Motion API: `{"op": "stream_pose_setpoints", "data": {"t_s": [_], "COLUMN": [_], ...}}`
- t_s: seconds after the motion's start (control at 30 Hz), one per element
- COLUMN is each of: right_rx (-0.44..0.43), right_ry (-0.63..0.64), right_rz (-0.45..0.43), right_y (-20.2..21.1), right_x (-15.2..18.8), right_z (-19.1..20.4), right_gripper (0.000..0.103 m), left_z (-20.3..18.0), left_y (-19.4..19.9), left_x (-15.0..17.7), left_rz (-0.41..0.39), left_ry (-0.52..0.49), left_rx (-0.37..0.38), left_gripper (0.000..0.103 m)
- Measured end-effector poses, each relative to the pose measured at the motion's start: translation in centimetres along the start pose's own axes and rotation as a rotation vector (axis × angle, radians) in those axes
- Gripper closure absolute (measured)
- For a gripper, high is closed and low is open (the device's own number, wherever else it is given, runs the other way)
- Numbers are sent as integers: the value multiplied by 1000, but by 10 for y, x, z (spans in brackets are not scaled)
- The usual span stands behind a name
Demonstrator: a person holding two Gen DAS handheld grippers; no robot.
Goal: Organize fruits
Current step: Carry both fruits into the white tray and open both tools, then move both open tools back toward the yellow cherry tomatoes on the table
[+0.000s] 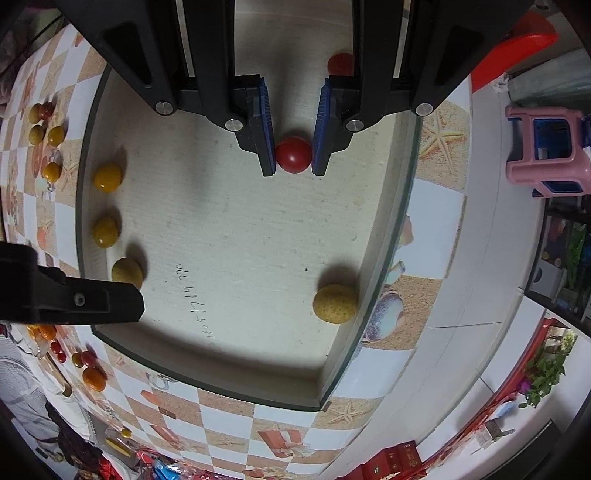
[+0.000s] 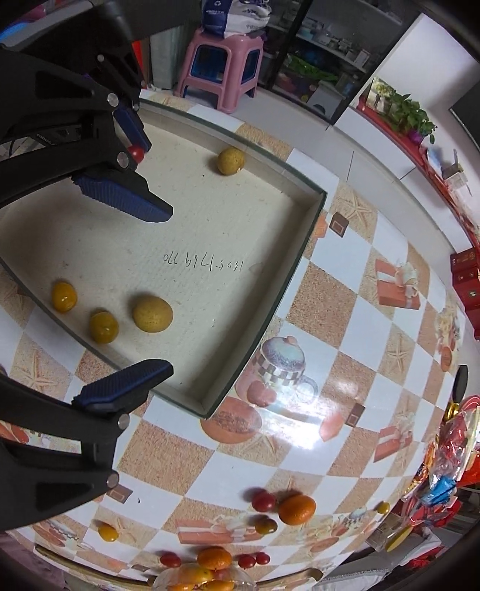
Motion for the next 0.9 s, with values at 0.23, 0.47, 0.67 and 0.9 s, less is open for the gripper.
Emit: {"op": "stream_pose_setpoints", "data": {"t_s": [0.23,0.47,0.67,0.9], "right_rx": [-2,-3,18,47], "right_ry": [-39,-82,-156,-302], "right_rz": [-31,-22,5,35], "right_y": [18,30,34,42], "right_x": [11,28,61,120], "right_z": [-11,-27,-57,-112], "right_gripper": [23,16,12,12], "left_z": [4,-9,-30,-68], "left_y": [13,17,21,34], "left_x": [5,5,9,11], "left_rz": [-86,-61,-22,-24], "left_ry": [14,-56,-105,-164], "left_rx": [18,-36,-19,20], "left_gripper": [24,24,24,24]}}
Point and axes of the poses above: each gripper's, at about its wrist camera, not at the fingertips, and y roughly against the way its jaws point, z to its left, x to its underside, the point moved 3 cm from there along -y, roughly the way its jaws point, and after that the axes turned 1 degree about z, right-handed, at the moved point
